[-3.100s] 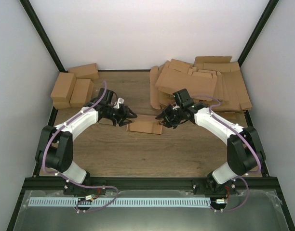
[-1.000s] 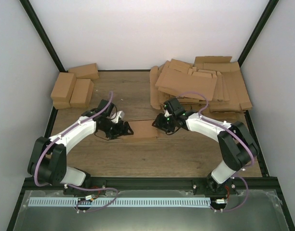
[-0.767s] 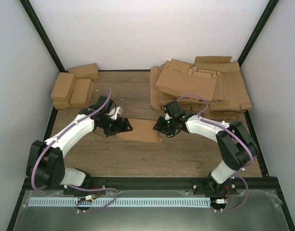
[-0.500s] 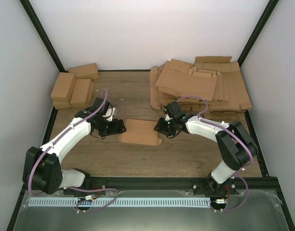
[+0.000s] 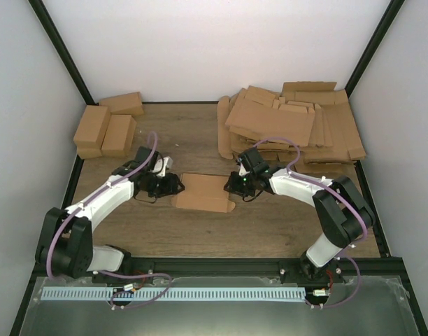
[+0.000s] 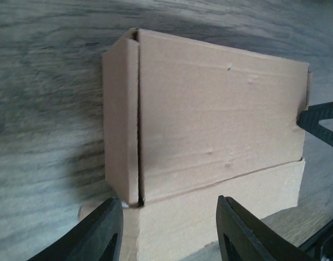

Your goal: Fold the paper box

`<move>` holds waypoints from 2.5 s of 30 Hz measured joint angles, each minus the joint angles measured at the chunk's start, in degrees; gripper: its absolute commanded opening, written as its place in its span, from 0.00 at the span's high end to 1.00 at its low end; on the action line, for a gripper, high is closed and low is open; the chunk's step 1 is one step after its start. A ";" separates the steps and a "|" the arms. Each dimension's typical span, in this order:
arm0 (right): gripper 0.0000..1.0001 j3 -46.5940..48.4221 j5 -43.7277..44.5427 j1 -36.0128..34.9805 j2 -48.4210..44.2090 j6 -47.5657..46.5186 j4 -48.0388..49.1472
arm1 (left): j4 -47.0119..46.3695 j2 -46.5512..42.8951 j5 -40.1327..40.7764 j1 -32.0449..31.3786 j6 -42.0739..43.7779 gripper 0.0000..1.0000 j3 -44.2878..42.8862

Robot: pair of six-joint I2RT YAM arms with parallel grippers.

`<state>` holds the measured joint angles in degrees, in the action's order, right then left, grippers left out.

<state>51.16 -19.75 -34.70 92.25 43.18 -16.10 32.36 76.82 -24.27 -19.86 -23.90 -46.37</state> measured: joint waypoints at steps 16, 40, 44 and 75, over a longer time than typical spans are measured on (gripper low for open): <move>0.79 -1.57 -1.01 0.07 0.15 -2.08 2.84 | -10.08 6.97 -1.31 -0.26 -0.92 0.80 1.14; 0.78 -0.02 0.68 0.02 1.16 -8.94 2.36 | -9.88 8.81 4.59 -0.87 -2.54 0.70 1.31; 0.78 0.22 0.46 0.11 1.49 -9.42 2.45 | -12.33 9.86 1.88 -0.72 -2.32 0.73 1.31; 0.35 7.32 4.98 3.72 -3.21 -23.76 -3.41 | -11.78 4.57 4.44 -1.53 -1.88 0.35 4.28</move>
<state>58.48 -14.76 -30.98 89.03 19.42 -19.51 20.58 81.38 -19.84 -21.39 -25.78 -42.09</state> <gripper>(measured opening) 0.650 0.670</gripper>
